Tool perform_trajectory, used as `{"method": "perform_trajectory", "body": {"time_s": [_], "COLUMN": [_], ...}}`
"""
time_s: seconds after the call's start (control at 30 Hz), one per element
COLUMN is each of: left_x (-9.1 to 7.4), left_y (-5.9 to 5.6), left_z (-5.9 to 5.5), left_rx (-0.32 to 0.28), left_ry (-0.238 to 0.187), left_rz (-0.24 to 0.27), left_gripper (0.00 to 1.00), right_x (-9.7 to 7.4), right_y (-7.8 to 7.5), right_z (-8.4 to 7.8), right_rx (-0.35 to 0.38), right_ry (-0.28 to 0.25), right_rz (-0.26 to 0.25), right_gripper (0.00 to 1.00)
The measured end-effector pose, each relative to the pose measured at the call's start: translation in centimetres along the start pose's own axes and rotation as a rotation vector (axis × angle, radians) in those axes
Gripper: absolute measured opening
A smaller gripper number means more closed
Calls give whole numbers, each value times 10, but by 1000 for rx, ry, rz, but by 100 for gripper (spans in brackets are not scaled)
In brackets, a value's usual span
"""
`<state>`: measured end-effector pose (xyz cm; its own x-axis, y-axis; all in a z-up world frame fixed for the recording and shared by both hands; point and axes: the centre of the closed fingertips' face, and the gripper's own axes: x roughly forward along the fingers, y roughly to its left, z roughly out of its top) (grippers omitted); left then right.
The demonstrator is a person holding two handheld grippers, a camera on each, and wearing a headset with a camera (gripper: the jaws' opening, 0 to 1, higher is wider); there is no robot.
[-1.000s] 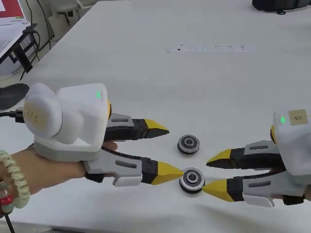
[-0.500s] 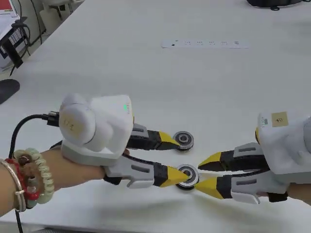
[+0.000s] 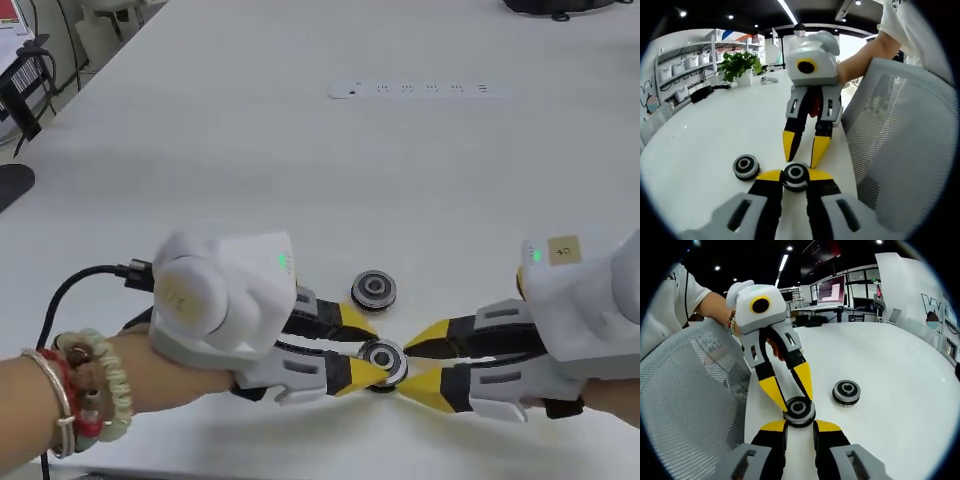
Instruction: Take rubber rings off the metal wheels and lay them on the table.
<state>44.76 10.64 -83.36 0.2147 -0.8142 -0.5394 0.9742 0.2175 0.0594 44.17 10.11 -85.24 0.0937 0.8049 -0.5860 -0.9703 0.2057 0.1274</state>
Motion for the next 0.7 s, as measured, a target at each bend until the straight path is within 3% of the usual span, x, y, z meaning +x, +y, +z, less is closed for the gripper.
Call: {"method": "perform_trajectory", "body": {"time_s": [0.07,0.3,0.43,0.53,0.7], "left_x": [0,-3,-3,-4,-2], "left_y": [-2,-3,-3,-4,-4], "left_z": [1,1,1,0,0], "left_rx": [13,1,-4,-4,-1], "left_ry": [-3,-31,-40,-43,-47], "left_rz": [-4,1,2,2,2], "left_gripper": [7,7,7,7,7], "right_x": [0,0,-2,-2,-2], "right_y": [0,1,-4,-3,-6], "right_z": [0,-2,-3,-3,-6], "right_rx": [-1,-28,-89,-130,-134], "right_ry": [1,2,21,35,61], "right_rz": [1,-2,-37,-42,-69], "right_gripper": [18,15,2,2,0]}}
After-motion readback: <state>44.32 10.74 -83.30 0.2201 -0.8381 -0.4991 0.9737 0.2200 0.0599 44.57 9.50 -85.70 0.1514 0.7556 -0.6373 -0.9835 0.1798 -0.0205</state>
